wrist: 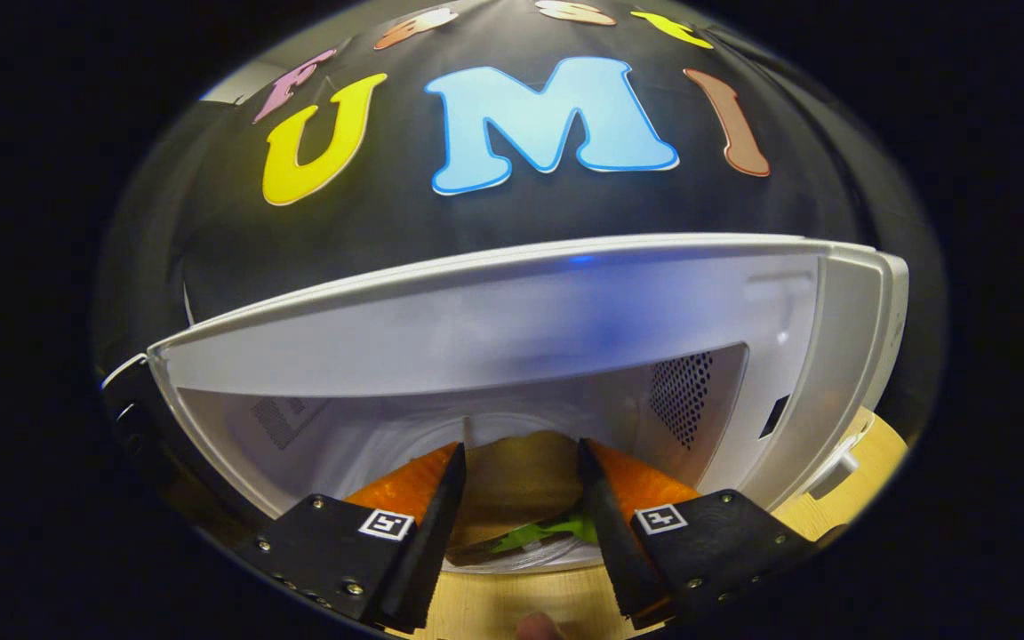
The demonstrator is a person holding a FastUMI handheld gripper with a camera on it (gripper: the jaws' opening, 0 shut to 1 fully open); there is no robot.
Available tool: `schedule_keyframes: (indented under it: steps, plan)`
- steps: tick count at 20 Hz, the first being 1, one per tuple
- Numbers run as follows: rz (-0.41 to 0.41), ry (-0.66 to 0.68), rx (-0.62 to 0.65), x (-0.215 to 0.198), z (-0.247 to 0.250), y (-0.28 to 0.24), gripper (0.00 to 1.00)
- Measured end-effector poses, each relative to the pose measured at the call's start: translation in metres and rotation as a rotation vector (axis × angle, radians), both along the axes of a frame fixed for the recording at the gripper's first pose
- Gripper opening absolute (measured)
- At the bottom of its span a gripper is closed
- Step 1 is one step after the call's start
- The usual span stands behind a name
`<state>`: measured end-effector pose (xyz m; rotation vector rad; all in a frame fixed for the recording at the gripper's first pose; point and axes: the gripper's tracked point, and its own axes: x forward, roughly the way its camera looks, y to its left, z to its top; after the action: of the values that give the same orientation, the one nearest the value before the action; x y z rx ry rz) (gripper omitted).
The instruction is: Open the microwave, put the food inside, and close the microwave door.
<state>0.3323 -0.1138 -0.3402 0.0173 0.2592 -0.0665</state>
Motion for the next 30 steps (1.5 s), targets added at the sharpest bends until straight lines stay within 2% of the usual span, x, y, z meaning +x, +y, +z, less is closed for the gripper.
schedule_keyframes:
  steps: [4,6,10,13,16,19,24,26,30]
  plan:
    - [0.113,-0.029,0.007,-0.045,0.020,0.038,0.76]
    - [0.173,-0.047,-0.032,-0.081,0.035,0.057,0.76]
    - [0.348,-0.112,-0.035,-0.164,0.066,0.109,0.76]
    - [0.433,-0.158,-0.042,-0.220,0.083,0.130,0.76]
    - [0.535,-0.162,0.001,-0.276,0.085,0.160,0.76]
    - [0.628,-0.180,-0.010,-0.324,0.088,0.186,0.78]
    - [0.862,-0.174,0.005,-0.396,0.076,0.266,0.80]
    - [0.901,-0.164,-0.043,-0.405,0.055,0.292,0.80]
    - [0.864,-0.193,-0.151,-0.400,0.017,0.341,0.80]
